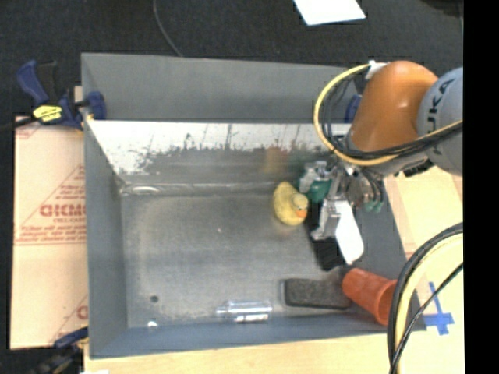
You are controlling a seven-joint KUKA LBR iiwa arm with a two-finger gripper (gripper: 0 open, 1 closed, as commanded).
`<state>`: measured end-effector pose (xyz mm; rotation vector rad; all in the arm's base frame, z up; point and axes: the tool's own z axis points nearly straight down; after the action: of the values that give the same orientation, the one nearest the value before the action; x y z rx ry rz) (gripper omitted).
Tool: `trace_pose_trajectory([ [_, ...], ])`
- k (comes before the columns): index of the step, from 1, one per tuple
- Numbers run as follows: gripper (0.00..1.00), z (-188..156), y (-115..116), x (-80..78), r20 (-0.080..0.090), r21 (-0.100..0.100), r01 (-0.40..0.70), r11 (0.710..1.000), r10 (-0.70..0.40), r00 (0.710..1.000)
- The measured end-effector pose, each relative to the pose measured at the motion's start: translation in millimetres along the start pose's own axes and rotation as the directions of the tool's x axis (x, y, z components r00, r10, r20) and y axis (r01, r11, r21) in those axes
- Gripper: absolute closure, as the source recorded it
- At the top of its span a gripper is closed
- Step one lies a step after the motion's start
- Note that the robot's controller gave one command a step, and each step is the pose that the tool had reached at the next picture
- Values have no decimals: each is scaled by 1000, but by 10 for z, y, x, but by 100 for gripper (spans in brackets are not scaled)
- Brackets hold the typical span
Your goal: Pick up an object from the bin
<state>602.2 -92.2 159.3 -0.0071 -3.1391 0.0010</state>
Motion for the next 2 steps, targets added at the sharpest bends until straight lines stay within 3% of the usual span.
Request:
trace_pose_trajectory([
  [1,0,-39,1,-19,7,1,2,1000,-2,1000],
  [2,0,458,-95,-216,11,-2,-118,993,118,993],
])
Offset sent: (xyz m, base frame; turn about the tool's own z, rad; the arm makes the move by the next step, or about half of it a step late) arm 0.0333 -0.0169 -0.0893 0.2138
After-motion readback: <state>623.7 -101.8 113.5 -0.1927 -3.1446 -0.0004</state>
